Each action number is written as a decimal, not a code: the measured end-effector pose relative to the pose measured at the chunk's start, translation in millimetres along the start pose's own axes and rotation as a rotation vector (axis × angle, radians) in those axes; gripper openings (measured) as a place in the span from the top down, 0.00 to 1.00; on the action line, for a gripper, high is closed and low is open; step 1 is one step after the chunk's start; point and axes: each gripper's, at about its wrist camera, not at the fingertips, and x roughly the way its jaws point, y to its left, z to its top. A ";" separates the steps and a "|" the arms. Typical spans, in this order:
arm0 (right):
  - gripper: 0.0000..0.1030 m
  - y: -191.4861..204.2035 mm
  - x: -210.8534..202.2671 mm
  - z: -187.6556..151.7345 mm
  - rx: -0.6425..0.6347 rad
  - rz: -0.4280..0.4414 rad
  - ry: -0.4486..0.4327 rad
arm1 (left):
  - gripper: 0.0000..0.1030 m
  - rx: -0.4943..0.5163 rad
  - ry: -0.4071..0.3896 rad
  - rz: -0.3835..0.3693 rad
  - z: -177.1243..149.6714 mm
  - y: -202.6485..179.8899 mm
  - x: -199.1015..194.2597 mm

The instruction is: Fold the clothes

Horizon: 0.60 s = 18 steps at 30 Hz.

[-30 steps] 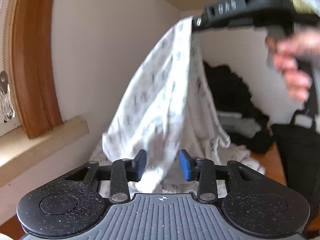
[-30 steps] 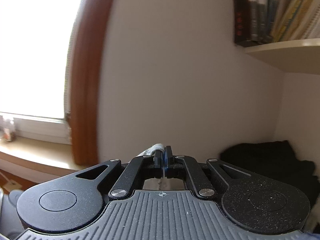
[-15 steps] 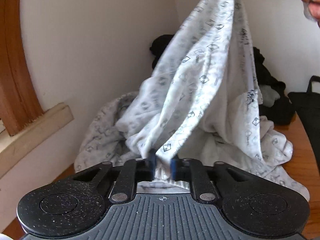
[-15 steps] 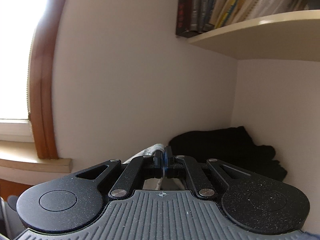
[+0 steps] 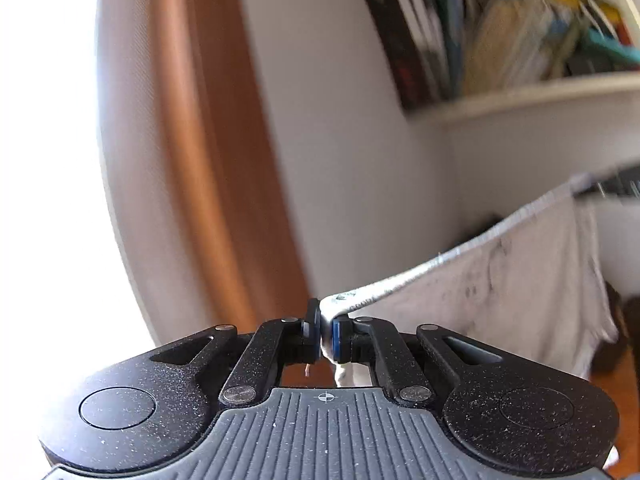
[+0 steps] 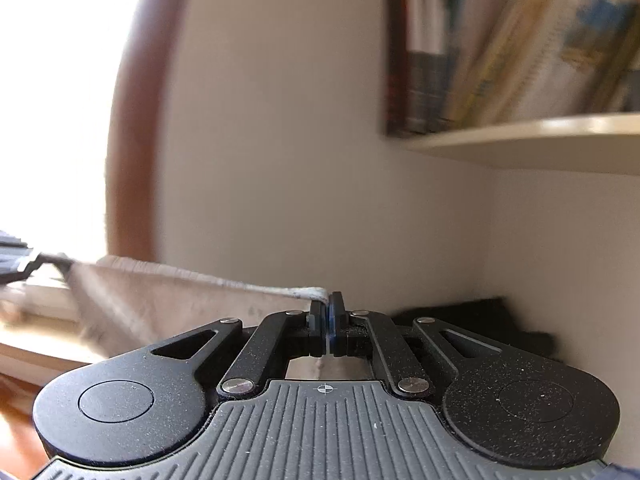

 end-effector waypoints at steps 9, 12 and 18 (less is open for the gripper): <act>0.97 112.1 -60.6 49.5 -0.022 0.358 -0.062 | 0.95 0.022 -0.131 0.211 69.2 72.5 -151.1; 0.97 159.7 -64.2 51.0 -0.079 0.444 -0.048 | 0.95 0.034 -0.091 0.258 53.5 93.2 -173.6; 0.97 241.7 -49.0 33.0 -0.144 0.583 0.038 | 0.95 0.004 -0.010 0.306 -7.9 123.9 -197.3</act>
